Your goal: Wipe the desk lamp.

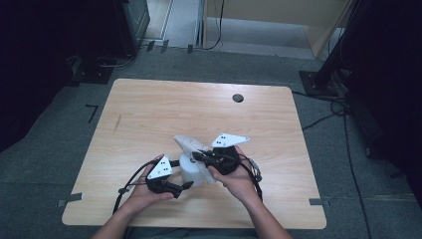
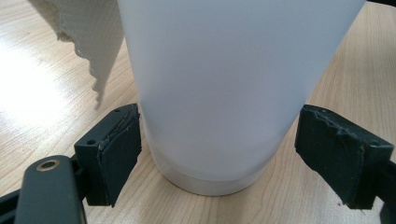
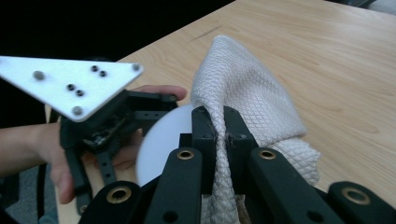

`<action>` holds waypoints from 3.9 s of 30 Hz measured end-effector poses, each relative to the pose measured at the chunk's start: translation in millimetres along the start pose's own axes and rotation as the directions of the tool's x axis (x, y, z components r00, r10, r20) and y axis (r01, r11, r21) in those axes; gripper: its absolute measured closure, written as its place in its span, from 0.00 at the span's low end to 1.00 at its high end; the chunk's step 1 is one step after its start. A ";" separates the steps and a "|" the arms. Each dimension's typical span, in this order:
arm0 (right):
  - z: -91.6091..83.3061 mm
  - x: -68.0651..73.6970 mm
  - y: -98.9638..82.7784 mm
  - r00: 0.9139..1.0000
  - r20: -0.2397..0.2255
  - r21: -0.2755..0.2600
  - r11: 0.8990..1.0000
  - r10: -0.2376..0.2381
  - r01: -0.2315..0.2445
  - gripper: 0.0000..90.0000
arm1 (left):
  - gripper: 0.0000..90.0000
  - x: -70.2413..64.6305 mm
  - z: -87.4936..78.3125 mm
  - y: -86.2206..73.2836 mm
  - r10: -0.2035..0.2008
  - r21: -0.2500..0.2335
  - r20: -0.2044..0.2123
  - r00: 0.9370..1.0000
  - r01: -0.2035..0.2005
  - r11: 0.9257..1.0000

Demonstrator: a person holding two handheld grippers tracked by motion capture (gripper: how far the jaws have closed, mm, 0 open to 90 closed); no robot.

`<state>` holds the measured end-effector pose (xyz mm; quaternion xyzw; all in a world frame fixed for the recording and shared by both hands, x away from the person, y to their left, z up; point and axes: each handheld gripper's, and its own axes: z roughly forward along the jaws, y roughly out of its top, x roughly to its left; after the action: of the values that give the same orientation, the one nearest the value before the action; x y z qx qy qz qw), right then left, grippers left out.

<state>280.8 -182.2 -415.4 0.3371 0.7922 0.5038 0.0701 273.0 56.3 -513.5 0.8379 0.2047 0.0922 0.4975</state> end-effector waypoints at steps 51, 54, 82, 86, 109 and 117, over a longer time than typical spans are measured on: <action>8.8 35.9 -3.7 0.999 -0.049 0.006 1.000 0.021 -0.021 0.96 | 0.17 0.0 0.2 -0.1 -0.006 -0.004 0.000 1.000 0.006 1.000; 8.0 33.9 -4.1 0.999 -0.040 0.004 1.000 0.019 -0.019 0.96 | 0.17 0.0 0.1 -0.1 -0.005 -0.003 -0.001 1.000 0.005 1.000; -31.2 -8.6 -24.0 0.992 0.068 -0.048 0.994 0.104 -0.101 0.95 | 0.17 -0.1 0.0 -0.2 0.001 -0.003 0.000 1.000 -0.001 1.000; -34.2 -8.5 -32.8 0.995 0.050 -0.043 0.995 0.092 -0.090 0.95 | 0.17 0.1 0.0 -0.1 0.000 -0.002 0.000 1.000 0.000 1.000; 1.8 -10.9 -85.3 0.995 0.074 0.134 0.988 0.062 -0.072 0.95 | 0.17 -0.1 -0.4 -0.1 0.015 -0.002 0.000 1.000 -0.015 1.000; 10.5 -14.8 -92.5 0.993 0.114 0.226 0.973 0.020 -0.046 0.86 | 0.17 0.0 -0.4 -0.1 0.013 -0.002 0.001 1.000 -0.013 1.000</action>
<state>254.0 -207.8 -502.1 0.3836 0.8339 0.3912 0.0666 272.9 56.7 -513.4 0.8388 0.1991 0.0952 0.4978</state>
